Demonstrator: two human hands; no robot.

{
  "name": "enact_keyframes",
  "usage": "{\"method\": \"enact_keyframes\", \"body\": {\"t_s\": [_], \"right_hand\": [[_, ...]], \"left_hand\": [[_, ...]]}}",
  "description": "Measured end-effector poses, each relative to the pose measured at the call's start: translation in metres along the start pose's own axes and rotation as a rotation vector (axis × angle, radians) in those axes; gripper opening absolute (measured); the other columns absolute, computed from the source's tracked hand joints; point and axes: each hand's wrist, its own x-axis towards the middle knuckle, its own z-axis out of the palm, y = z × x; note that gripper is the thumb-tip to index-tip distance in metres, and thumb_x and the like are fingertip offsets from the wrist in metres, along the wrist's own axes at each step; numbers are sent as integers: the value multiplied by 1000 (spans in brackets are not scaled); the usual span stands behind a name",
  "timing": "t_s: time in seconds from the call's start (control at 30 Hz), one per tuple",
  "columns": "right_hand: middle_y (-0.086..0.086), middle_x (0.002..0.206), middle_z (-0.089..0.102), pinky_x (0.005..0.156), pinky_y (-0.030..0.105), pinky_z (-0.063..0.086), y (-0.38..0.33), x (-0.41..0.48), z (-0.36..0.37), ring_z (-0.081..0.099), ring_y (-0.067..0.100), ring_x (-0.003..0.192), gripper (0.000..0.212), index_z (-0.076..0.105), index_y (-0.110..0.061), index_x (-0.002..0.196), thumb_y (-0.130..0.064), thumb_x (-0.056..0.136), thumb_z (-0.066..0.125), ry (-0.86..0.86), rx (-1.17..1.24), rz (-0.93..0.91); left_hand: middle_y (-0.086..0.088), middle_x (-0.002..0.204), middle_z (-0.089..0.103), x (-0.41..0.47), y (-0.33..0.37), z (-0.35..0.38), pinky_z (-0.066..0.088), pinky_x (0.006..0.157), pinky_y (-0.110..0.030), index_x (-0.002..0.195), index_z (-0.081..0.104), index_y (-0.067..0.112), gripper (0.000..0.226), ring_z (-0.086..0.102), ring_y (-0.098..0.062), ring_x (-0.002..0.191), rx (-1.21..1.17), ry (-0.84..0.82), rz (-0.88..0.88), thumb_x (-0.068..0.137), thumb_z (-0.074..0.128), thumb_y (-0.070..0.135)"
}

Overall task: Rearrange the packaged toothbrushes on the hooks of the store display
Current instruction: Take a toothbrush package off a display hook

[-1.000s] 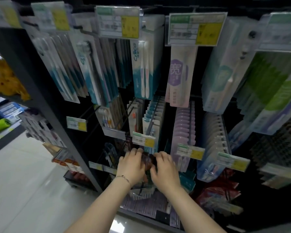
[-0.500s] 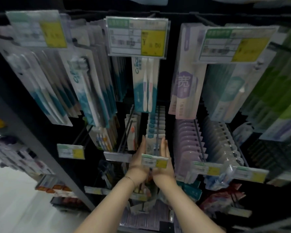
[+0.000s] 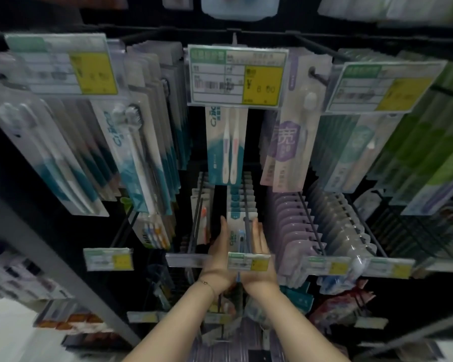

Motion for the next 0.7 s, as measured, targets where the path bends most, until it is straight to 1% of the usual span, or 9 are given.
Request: {"method": "enact_keyframes", "body": {"t_s": [0.03, 0.1, 0.17, 0.23, 0.3, 0.37, 0.47, 0.57, 0.7], "right_hand": [[7, 160, 23, 107, 11, 24, -4, -3, 0, 30, 17, 145, 88, 4, -29, 152, -2, 92, 62, 39, 39, 3], [4, 165, 2, 106, 2, 4, -6, -3, 6, 14, 13, 150, 92, -6, -31, 154, -7, 94, 59, 117, -151, -95], [-7, 163, -12, 106, 7, -7, -4, -3, 9, 2, 5, 148, 93, -13, -31, 153, -9, 95, 56, 170, -288, -220], [-10, 162, -8, 106, 5, -8, -3, -7, 12, 1, 2, 146, 91, -9, -29, 155, -7, 93, 53, 210, -304, -243], [-6, 164, 0, 106, 1, -10, 5, -11, 16, 4, 5, 148, 88, 1, -25, 157, -3, 88, 51, 271, -294, -253], [-1, 162, 12, 112, 4, -5, 16, -16, 21, 12, 12, 149, 81, 18, -20, 156, -3, 85, 52, 303, -247, -251], [6, 152, 29, 115, 15, 13, 14, -24, 19, 29, 24, 141, 54, 48, -8, 140, -9, 88, 56, 321, -299, -254], [11, 138, 41, 105, 28, 35, 3, -33, 9, 41, 31, 128, 29, 65, -9, 118, -19, 93, 53, 261, -487, -214], [11, 105, 67, 90, 34, 37, -7, -49, -4, 50, 30, 114, 27, 70, -11, 90, -27, 95, 48, 198, -752, -263]], "left_hand": [[35, 152, 11, -4, -1, -6, 7, 122, -33, 148, -24, 44, 95, 19, -1, 144, 1, -15, 1, 97, 55, 34], [29, 154, 4, -16, 15, -12, 13, 122, -26, 152, -22, 41, 94, 16, 5, 140, 46, -4, -5, 97, 54, 47], [23, 157, -2, -25, 16, -22, 14, 124, -30, 152, -20, 43, 92, 12, 2, 141, 149, 7, 5, 99, 55, 45], [17, 162, -1, -27, 0, -28, 21, 124, -37, 148, -18, 52, 92, 16, -8, 148, 279, 31, 26, 98, 57, 36], [6, 165, 15, -32, -13, -33, 27, 121, -37, 149, -8, 57, 83, 28, -17, 147, 342, 14, 9, 98, 53, 33], [-4, 157, 35, -39, -18, -40, 34, 117, -31, 154, 17, 39, 61, 41, -22, 139, 408, -38, -65, 100, 45, 37], [-7, 135, 54, -51, -19, -51, 47, 103, -32, 140, 43, 25, 43, 55, -25, 119, 519, -20, -38, 98, 45, 36], [-6, 126, 58, -60, -13, -62, 51, 97, -33, 133, 50, 22, 37, 59, -27, 113, 635, 7, 20, 97, 48, 32], [-1, 133, 54, -73, -4, -68, 44, 102, -43, 134, 49, 29, 38, 50, -26, 124, 850, -93, 19, 97, 44, 38]]}}
